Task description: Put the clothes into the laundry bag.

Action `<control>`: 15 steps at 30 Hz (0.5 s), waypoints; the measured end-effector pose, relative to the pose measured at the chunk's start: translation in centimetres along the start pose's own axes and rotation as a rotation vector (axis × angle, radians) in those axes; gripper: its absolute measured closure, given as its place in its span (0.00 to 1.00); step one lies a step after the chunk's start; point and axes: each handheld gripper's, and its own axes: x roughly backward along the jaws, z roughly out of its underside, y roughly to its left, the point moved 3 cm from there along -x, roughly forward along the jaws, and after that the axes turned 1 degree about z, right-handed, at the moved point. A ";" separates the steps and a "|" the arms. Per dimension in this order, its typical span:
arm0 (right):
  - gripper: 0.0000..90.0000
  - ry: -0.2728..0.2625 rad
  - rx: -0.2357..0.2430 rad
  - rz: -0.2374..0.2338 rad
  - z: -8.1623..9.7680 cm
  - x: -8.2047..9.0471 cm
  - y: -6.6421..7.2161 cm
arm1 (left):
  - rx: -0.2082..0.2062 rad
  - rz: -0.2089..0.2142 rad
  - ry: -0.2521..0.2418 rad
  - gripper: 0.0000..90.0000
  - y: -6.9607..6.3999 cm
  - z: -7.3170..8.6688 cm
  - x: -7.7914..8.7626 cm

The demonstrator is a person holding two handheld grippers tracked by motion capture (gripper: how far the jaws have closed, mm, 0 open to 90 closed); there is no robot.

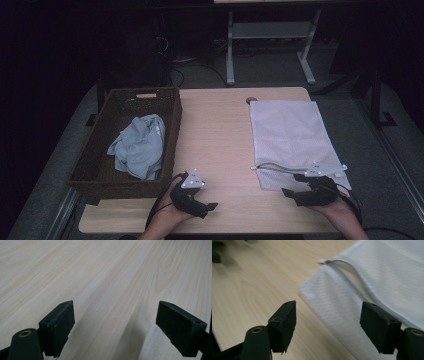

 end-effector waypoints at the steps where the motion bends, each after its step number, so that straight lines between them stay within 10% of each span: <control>1: 0.33 -0.014 0.008 -0.026 -0.1 -0.4 0.8 | -0.001 0.002 0.001 0.16 0.0 0.0 0.0; 15: 0.15 0.030 0.091 -0.036 0.1 -3.6 3.3 | -0.015 0.044 0.020 0.14 -0.2 -0.4 0.1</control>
